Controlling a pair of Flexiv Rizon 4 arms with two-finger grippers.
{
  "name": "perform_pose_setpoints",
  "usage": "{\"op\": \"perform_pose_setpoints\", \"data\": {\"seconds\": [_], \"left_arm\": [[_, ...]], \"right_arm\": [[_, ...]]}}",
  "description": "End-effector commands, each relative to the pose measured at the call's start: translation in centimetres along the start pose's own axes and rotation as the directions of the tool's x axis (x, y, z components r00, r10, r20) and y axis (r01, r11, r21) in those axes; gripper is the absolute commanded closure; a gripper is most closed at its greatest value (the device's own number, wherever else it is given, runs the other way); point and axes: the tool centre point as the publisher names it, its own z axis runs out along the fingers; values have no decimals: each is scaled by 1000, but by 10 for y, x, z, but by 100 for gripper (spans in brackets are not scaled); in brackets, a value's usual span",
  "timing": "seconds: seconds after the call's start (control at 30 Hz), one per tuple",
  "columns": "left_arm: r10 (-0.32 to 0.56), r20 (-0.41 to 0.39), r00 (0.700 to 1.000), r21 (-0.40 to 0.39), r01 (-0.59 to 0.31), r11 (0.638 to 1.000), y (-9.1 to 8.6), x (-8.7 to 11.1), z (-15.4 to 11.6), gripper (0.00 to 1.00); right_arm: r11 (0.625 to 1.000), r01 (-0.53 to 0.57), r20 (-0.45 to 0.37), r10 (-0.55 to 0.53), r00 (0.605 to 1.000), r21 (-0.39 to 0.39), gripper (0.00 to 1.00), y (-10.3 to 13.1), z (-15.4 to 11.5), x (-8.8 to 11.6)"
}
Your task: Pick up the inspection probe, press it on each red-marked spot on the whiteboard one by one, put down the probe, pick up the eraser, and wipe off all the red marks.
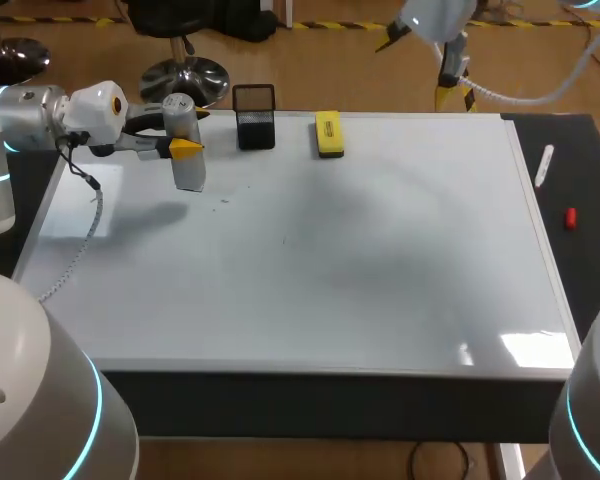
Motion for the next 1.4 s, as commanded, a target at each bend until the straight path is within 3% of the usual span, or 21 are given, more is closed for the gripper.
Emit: {"op": "perform_pose_setpoints", "data": {"seconds": [0.03,0.47,0.53,1.1,1.2,1.4], "left_arm": [[1,2,1000,-2,-1,1000,-2,1,1,100],[1,2,1000,-2,-1,1000,-2,1,1,100],[1,2,1000,-2,-1,1000,-2,1,1,100],[1,2,1000,-2,-1,1000,-2,1,1,100],[-17,3,1000,3,17,1000,5,3,-2,100],[-7,-31,999,-6,7,1000,3,-17,2,100]], "right_arm": [[997,-19,13,18,1000,79,0,3,-19,11],[997,-45,43,42,998,61,0,1,-29,22],[995,-76,7,75,997,65,0,0,-27,24],[996,-65,11,64,998,61,0,-1,-26,24],[996,-65,11,64,998,61,0,-1,-26,24],[996,-65,11,64,998,61,0,-1,-26,24]]}}
